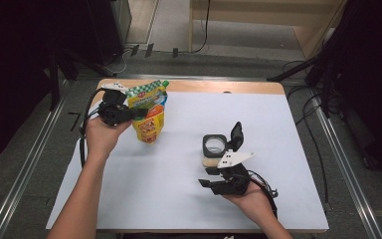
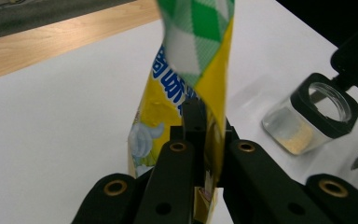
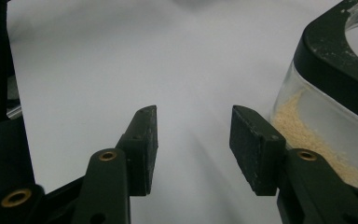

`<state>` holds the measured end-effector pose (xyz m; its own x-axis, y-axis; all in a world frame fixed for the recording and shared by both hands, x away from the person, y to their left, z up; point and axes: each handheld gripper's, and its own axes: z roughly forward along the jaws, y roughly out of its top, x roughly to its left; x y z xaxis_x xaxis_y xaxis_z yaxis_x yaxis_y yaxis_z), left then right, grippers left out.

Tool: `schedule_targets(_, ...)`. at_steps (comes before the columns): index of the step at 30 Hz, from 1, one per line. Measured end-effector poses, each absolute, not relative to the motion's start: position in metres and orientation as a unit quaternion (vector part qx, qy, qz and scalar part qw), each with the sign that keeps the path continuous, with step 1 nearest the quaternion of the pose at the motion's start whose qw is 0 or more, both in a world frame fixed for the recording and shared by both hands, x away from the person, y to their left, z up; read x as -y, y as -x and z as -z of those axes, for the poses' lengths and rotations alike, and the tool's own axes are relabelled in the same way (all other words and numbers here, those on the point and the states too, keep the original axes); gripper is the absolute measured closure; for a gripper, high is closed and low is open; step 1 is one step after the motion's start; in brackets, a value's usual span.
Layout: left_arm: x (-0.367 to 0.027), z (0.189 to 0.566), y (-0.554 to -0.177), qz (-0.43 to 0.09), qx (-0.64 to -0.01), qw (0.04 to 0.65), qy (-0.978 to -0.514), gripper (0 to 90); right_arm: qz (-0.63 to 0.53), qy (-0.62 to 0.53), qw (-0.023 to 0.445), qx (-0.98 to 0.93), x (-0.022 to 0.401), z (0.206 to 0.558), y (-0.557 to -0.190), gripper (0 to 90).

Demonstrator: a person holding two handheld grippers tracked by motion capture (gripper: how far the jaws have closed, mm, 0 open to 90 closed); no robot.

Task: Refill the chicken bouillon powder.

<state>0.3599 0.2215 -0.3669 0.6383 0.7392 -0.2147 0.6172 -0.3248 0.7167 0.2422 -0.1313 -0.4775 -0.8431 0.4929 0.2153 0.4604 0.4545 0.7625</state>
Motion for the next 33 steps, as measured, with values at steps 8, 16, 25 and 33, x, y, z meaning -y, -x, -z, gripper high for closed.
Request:
schedule_targets(8,-0.217,0.354,-0.348,-0.051,-0.382,0.402,-0.830,90.0,-0.456,-0.266,0.024,-0.849,0.123,0.475,-0.240,52.9)
schedule_targets(16,-0.214,0.337,-0.330,-0.019,-0.353,0.422,-0.835,90.0,-0.462,-0.258,0.027,-0.848,0.106,0.474,-0.239,52.1)
schedule_targets(25,-0.205,0.324,-0.312,-0.006,-0.332,0.423,-0.843,90.0,-0.456,-0.249,0.023,-0.854,0.082,0.474,-0.245,51.9)
schedule_targets(33,-0.192,0.321,-0.300,0.017,-0.317,0.419,-0.851,90.0,-0.459,-0.248,0.025,-0.853,0.056,0.477,-0.253,52.4)
